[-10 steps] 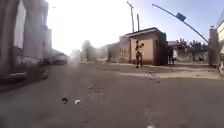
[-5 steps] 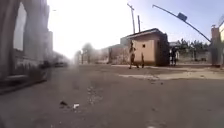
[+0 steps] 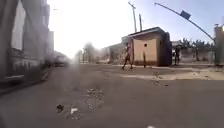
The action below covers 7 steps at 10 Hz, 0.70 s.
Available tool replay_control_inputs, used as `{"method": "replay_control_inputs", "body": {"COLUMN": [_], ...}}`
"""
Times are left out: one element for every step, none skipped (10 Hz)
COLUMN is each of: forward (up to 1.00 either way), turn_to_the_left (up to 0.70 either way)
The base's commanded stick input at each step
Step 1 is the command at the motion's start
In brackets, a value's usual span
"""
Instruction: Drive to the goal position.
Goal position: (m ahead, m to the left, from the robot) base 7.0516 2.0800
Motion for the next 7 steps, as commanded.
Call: {"method": "replay_control_inputs", "body": {"forward": [1.0,1.0,1.0,1.0,1.0,1.0,1.0], "turn_to_the_left": [0.0,0.0,0.0,0.0,0.0,0.0,0.0]}}
